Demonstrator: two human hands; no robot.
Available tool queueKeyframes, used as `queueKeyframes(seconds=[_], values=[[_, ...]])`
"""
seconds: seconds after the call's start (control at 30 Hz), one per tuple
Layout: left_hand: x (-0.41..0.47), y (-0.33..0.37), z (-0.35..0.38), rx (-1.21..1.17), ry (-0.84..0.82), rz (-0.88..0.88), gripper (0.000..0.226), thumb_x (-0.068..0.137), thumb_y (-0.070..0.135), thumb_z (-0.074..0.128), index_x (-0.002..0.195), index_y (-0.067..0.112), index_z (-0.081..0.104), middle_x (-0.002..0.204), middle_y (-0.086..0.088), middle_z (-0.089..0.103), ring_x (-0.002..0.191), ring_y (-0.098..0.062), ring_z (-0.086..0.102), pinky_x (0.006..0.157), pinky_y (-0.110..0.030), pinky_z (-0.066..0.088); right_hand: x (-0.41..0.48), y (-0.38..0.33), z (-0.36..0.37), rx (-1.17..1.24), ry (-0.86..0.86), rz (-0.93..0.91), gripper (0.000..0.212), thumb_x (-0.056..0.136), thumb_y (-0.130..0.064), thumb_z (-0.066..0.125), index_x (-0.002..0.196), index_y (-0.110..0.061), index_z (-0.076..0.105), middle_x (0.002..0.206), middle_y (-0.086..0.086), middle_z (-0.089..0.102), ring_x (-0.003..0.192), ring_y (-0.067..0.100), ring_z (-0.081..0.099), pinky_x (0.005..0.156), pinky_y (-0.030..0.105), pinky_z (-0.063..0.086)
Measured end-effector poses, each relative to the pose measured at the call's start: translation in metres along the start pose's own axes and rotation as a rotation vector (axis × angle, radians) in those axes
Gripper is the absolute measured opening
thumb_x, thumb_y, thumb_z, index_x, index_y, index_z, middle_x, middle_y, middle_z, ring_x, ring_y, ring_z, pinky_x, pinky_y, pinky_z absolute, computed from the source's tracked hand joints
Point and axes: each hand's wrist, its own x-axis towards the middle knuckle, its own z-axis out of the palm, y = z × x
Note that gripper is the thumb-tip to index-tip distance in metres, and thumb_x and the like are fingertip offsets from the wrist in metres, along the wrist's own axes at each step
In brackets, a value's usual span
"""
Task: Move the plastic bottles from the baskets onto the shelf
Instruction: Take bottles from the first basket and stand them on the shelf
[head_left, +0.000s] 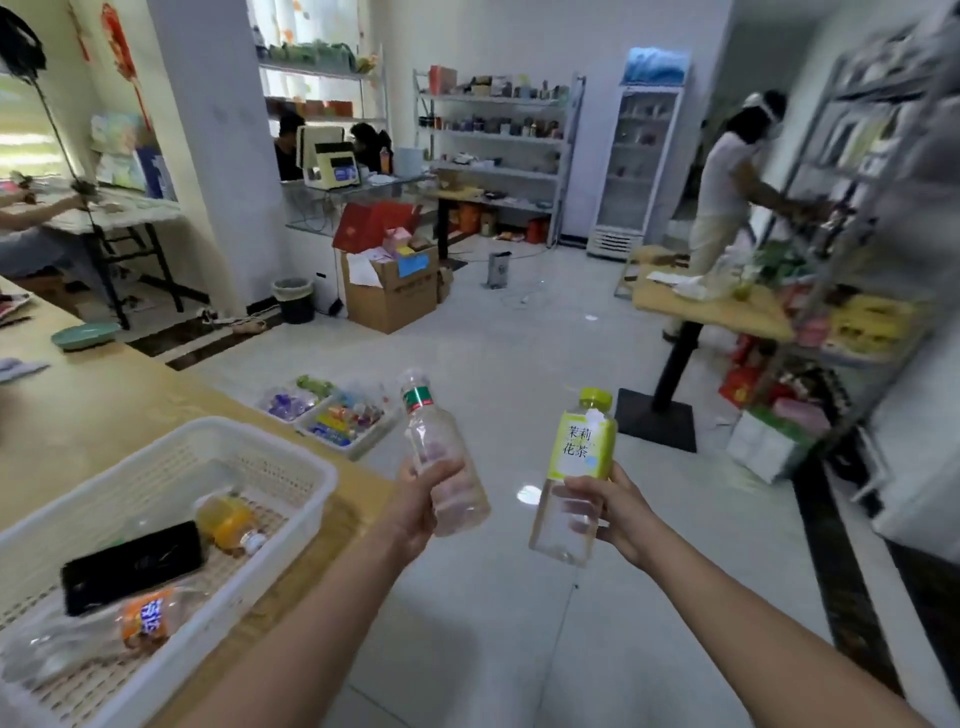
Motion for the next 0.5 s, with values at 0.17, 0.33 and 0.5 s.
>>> queueKeyframes(seconds=[0.17,0.33,0.5], values=[[0.015,-0.023,0.092,0.122,-0.113,0.018,0.062,0.063,0.071,0.066,0.092,0.018,0.053,0.072,-0.001,0.056,0.049,-0.011,0.055,0.044,-0.023,0.046,-0.041,-0.004,-0.073,0.040,0.193,-0.058,0.035,0.079,-0.012,0.070,0.110,-0.023,0.055,0.096,0.008,0.074,0.076,0.020,0.069,0.064,0.032,0.052],[0.044,-0.031,0.167,0.029,-0.408,-0.195,0.075,0.064,0.065,0.075,0.117,0.019,0.049,0.082,-0.003,0.054,0.070,-0.019,0.061,0.070,-0.039,0.055,-0.082,-0.016,-0.132,0.133,0.400,-0.144,0.031,0.081,-0.013,0.068,0.107,-0.026,0.055,0.084,-0.001,0.074,0.074,0.017,0.066,0.060,0.030,0.049],[0.050,-0.056,0.262,0.185,-0.594,-0.273,0.067,0.070,0.041,0.078,0.125,0.015,0.052,0.096,-0.010,0.063,0.087,-0.027,0.063,0.085,-0.047,0.051,-0.136,-0.024,-0.178,0.222,0.617,-0.228,0.072,0.051,-0.030,0.080,0.118,-0.026,0.054,0.088,0.000,0.073,0.068,0.016,0.066,0.052,0.025,0.049]])
